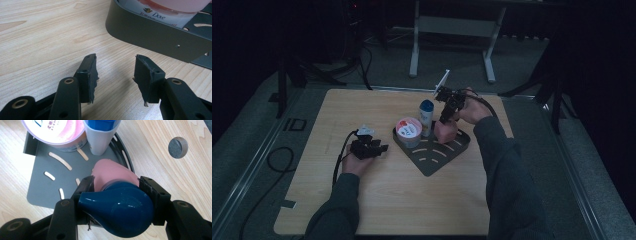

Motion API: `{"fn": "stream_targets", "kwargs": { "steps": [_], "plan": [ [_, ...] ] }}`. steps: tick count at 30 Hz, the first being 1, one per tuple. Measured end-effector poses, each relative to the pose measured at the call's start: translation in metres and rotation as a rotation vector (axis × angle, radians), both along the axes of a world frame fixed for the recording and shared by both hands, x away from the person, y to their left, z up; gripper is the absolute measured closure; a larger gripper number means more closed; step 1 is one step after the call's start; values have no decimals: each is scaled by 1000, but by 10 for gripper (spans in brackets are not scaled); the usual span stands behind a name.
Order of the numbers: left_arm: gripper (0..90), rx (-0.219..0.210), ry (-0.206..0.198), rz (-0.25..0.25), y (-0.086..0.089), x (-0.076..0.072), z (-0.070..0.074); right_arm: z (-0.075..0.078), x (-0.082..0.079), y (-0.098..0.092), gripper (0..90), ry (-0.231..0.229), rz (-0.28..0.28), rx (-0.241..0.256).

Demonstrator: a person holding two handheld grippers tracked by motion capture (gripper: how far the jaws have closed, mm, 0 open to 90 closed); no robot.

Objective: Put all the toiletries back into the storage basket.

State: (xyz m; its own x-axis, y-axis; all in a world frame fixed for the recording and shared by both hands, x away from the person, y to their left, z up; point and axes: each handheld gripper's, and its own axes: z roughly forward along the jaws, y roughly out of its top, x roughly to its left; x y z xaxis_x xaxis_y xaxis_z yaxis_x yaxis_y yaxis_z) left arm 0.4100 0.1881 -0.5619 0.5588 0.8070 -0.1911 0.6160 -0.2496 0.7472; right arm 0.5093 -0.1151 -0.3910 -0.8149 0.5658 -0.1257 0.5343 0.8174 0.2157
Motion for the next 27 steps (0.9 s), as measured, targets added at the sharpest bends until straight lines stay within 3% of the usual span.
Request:
{"fn": "stream_targets", "kwargs": {
  "steps": [27],
  "plan": [
    [524, -3, 0, 0, 0, 0, 0, -16, 18, 7, 471, 20, -53, 18]
  ]
}}
